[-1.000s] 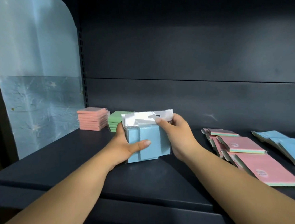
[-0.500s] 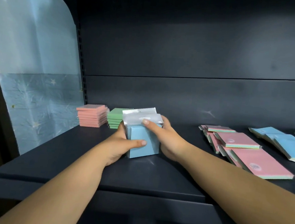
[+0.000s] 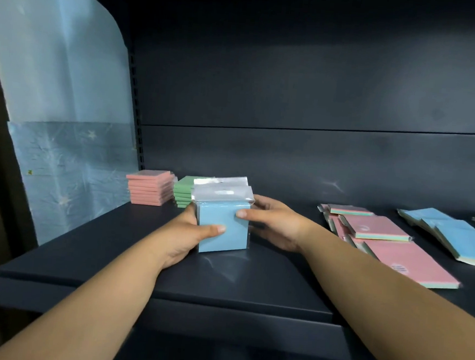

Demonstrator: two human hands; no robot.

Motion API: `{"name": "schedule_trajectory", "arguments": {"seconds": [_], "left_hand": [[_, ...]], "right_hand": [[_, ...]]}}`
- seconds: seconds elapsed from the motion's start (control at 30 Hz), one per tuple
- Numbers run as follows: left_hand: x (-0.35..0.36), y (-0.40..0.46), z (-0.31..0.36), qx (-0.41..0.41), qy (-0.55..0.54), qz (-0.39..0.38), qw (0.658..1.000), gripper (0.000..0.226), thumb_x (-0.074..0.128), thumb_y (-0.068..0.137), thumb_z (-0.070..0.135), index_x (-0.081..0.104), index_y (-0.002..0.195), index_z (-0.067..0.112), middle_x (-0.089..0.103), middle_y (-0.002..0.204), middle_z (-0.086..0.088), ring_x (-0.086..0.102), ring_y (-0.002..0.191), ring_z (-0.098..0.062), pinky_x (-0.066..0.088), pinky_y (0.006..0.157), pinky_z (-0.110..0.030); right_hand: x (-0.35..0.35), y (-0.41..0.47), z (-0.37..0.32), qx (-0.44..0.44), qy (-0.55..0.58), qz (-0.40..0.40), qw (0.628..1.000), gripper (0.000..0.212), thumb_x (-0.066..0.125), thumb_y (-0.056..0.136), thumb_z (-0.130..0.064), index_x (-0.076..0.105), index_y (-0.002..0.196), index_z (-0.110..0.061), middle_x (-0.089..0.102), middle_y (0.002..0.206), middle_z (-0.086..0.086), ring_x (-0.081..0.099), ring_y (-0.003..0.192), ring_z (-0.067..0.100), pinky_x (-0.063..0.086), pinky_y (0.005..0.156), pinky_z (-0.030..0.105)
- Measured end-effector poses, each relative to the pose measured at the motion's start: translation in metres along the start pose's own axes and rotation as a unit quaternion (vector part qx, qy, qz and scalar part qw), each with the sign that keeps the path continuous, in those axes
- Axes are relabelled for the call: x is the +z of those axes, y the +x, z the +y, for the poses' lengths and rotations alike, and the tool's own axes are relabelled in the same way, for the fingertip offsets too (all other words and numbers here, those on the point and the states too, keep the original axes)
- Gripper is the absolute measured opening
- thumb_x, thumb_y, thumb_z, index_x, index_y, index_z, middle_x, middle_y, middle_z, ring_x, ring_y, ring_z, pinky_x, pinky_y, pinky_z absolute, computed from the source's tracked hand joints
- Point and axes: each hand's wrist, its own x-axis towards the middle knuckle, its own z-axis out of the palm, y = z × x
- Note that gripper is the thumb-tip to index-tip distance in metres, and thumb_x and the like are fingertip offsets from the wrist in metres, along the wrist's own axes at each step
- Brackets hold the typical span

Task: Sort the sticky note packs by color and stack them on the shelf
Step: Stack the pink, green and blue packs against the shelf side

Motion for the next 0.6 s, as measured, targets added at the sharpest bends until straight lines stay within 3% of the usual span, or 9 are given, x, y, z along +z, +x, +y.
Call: {"name": "schedule_trajectory", "arguments": {"seconds": [0.1, 0.2, 0.37, 0.47, 0.6], "left_hand": [[0.002, -0.003, -0.002, -0.007, 0.034, 0.02, 0.999, 0.056, 0.059, 0.085, -0.003, 0.039, 0.135, 0.01, 0.058, 0.127, -0.01, 0.056, 0.114, -0.022, 0.046, 0.096, -0.033], [0.005, -0.006, 0.0, -0.004, 0.06, 0.038, 0.997, 0.05, 0.058, 0.087, 0.0, 0.043, 0.133, 0.01, 0.059, 0.126, -0.01, 0.057, 0.115, -0.024, 0.043, 0.102, -0.037], [0.01, -0.009, 0.006, -0.003, 0.085, 0.022, 0.996, 0.04, 0.05, 0.091, 0.0, 0.047, 0.128, 0.014, 0.06, 0.122, -0.005, 0.058, 0.109, -0.018, 0.047, 0.093, -0.025], [0.012, -0.002, 0.015, -0.019, 0.057, 0.014, 0.998, 0.031, 0.048, 0.092, -0.003, 0.054, 0.116, 0.015, 0.063, 0.109, -0.004, 0.062, 0.092, -0.012, 0.051, 0.079, -0.017], [0.016, 0.035, 0.035, -0.06, 0.029, 0.05, 0.997, 0.022, 0.053, 0.091, 0.001, 0.059, 0.112, 0.004, 0.066, 0.102, -0.009, 0.063, 0.093, -0.024, 0.049, 0.09, -0.033]], "right_hand": [[-0.003, 0.0, 0.0, 0.002, -0.008, 0.0, 1.0, 0.034, 0.06, 0.087, -0.003, 0.058, 0.117, -0.018, 0.066, 0.113, -0.004, 0.057, 0.116, 0.017, 0.037, 0.108, 0.034], [-0.001, 0.0, 0.0, -0.012, -0.004, 0.009, 1.0, 0.038, 0.06, 0.086, -0.002, 0.056, 0.123, -0.012, 0.068, 0.109, -0.003, 0.062, 0.105, 0.013, 0.043, 0.1, 0.029], [-0.003, 0.0, 0.002, -0.012, -0.023, 0.0, 1.0, 0.031, 0.06, 0.088, -0.006, 0.059, 0.117, -0.017, 0.069, 0.102, -0.006, 0.066, 0.091, 0.007, 0.051, 0.08, 0.016], [-0.005, 0.004, -0.004, 0.0, -0.037, 0.025, 0.999, 0.02, 0.061, 0.089, -0.015, 0.063, 0.109, -0.017, 0.07, 0.092, -0.008, 0.067, 0.076, 0.001, 0.05, 0.074, 0.015], [-0.013, 0.021, -0.019, 0.025, -0.065, 0.116, 0.991, 0.034, 0.062, 0.088, -0.032, 0.065, 0.109, -0.006, 0.07, 0.097, 0.004, 0.066, 0.083, 0.015, 0.051, 0.076, 0.025]]}}
